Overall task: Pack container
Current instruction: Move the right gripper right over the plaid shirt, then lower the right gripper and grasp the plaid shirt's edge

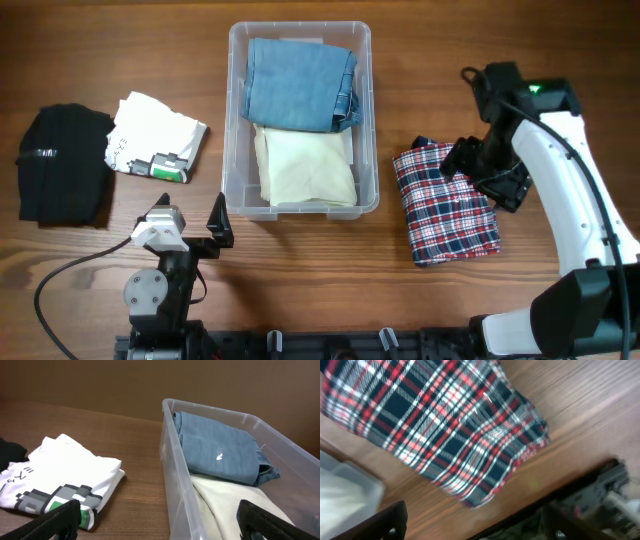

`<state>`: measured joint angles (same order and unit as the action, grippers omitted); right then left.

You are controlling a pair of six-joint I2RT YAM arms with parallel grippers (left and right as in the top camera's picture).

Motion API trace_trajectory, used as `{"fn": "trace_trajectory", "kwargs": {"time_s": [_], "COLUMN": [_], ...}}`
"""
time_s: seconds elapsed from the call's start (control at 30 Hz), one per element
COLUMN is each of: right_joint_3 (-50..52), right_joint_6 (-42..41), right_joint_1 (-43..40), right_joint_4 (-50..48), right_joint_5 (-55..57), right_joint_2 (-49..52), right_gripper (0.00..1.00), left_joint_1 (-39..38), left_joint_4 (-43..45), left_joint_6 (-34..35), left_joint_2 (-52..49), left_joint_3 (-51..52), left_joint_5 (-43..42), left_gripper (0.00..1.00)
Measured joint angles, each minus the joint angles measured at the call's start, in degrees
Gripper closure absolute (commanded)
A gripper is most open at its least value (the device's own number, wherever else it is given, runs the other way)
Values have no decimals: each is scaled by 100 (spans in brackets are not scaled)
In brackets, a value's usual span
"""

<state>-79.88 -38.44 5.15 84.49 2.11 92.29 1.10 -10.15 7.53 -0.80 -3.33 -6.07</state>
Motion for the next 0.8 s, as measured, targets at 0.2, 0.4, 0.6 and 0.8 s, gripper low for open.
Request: {"fn": "trace_trajectory", "kwargs": {"time_s": [0.2, 0.4, 0.6, 0.8], "right_joint_3": [713, 1180, 1224, 1224], "right_joint_6": [1167, 2245, 2990, 3534], "right_joint_1": [0, 0, 0, -87], "right_joint_4": [-903, -1784, -2321, -2608], "right_joint_5": [46, 48, 378, 713], "right_joint_2": [-2, -2, -4, -4], "right_gripper": [11, 9, 8, 3], "left_joint_1": [0, 0, 0, 0], "left_joint_4": [0, 0, 2, 0], "left_joint_6": [0, 0, 0, 0], "left_joint_2": [0, 0, 0, 0], "left_joint_3": [0, 2, 0, 2], "left_joint_5": [0, 0, 0, 0], "left_gripper": [0, 0, 0, 0]}}
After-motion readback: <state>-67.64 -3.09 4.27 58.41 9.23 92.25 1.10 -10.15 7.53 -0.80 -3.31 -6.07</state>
